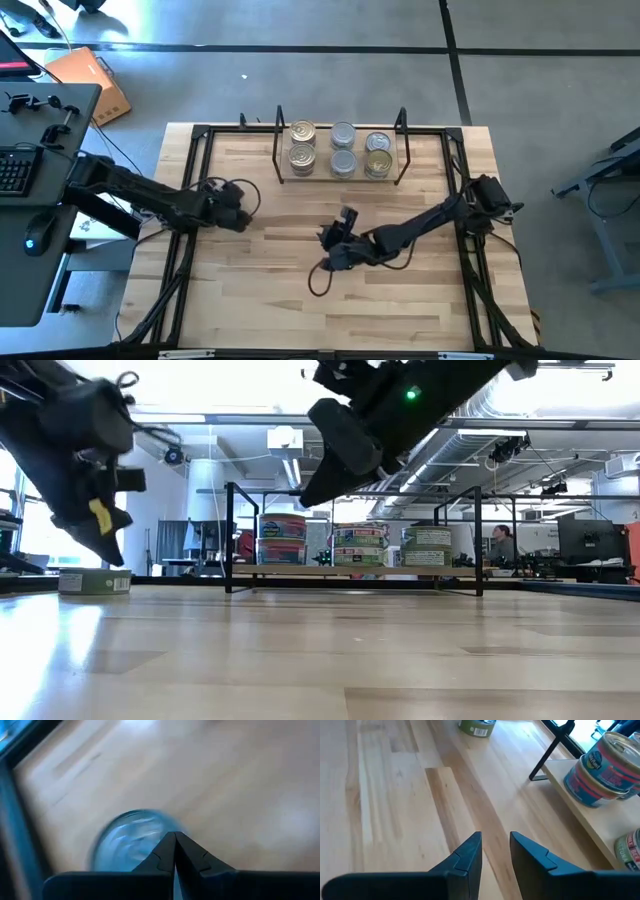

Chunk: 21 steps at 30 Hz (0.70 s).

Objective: Stack canned seafood by type on shelf
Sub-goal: Stack the green tuna can on top of the green tuna can on the shelf

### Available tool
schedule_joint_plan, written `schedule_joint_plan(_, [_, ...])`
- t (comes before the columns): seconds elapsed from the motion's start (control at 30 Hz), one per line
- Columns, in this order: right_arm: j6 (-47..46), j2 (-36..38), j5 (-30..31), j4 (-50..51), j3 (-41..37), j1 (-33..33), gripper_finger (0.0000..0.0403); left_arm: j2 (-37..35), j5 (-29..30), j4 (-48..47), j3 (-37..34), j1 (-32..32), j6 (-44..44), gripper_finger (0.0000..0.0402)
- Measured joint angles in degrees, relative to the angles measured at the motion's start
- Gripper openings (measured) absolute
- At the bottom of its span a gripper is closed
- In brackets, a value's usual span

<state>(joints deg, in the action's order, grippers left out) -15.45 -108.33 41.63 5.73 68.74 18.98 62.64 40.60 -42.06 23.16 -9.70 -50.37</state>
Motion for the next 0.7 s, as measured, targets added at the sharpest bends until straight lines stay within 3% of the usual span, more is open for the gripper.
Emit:
schedule_joint_plan(0.2, [-1.20,0.00,0.19,-0.07,-0.25,0.68,0.0091,0.69,0.60,-2.14,-1.41,8.62,0.26,0.0000])
schedule_joint_plan(0.4, [-1.09,0.00,-0.13,-0.43,-0.25,0.68,0.0091,0.71,0.89,7.72,-4.44,13.23,10.06,0.0000])
schedule_joint_plan(0.5, [-1.17,0.00,-0.23,-0.47,-0.25,0.91,0.0091,0.83,-4.13,14.07,-4.48,11.93,14.77,0.0000])
schedule_joint_plan(0.7, [-1.12,0.00,-0.33,-0.81,-0.25,1.97,0.0091,0.96,-22.97,28.27,-4.59,5.67,25.10,0.0000])
